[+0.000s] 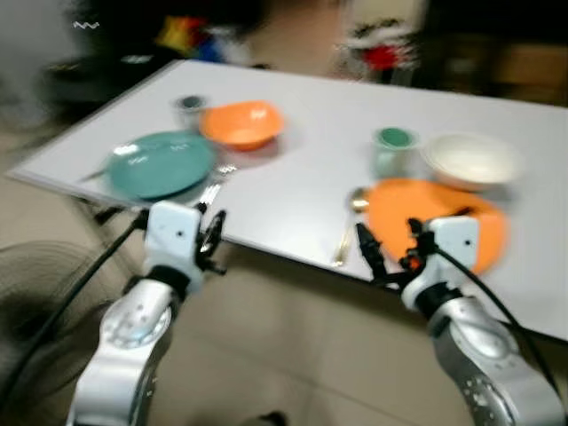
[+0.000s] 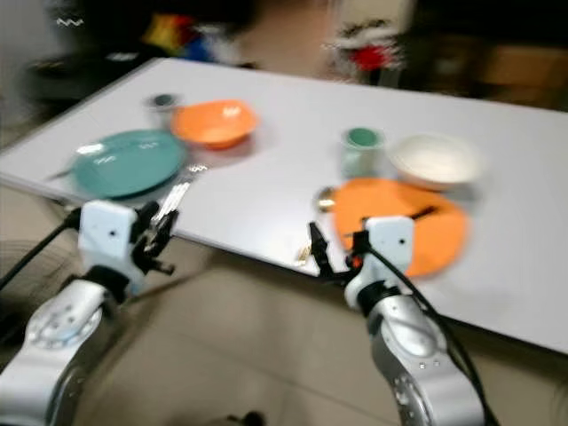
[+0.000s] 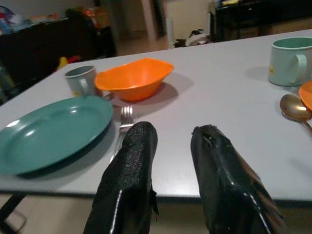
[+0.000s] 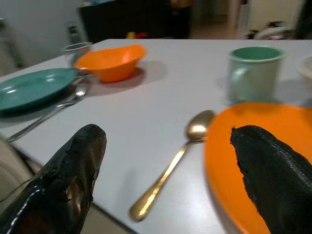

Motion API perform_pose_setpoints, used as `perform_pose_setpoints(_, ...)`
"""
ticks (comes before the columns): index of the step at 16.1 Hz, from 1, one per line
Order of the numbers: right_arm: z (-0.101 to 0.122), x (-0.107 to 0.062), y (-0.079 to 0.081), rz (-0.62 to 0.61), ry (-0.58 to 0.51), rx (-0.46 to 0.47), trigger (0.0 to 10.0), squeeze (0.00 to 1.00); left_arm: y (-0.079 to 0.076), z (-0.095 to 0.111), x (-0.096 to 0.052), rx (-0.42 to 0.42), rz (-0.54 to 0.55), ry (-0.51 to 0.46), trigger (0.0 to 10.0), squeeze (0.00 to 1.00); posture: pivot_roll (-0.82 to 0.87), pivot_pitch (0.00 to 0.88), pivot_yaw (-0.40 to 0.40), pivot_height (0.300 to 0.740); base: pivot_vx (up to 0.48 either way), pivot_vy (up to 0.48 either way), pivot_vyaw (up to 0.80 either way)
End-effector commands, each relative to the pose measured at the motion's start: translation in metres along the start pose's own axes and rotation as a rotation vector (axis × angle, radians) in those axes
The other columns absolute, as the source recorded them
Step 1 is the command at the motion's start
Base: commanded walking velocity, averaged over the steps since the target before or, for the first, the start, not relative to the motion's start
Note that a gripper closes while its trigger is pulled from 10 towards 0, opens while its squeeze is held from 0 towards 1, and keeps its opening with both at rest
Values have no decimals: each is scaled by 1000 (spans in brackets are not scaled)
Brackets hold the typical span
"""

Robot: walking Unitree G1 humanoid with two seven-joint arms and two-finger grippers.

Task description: Setting the table

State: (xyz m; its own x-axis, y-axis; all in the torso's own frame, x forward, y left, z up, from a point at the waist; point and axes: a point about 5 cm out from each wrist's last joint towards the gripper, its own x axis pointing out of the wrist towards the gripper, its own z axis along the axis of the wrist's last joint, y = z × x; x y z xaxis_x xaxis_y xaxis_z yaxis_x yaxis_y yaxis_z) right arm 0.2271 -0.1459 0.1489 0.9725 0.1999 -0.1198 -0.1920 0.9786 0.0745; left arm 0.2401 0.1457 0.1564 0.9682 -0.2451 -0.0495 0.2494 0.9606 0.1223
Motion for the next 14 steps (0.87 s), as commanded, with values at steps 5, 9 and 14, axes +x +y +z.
perform_pose_setpoints(5, 1, 4, 8, 41, -16, 37, 10000, 1000, 3, 5, 0, 10, -19, -12, 10000, 0, 102, 0, 75, 740, 0, 48, 800)
perform_pose_setpoints(9, -5, 9, 10, 60, 15, 75, 10000, 1000, 8, 4, -6, 17, 14, 1, 10000, 0, 130, 0, 55, 740, 0, 259, 520)
perform_pose_setpoints(14, -4, 18, 13, 92, 15, 62, 10000, 1000, 10, 7, -8, 24, 31, -4, 10000, 0, 154, 0, 38, 740, 0, 265, 0)
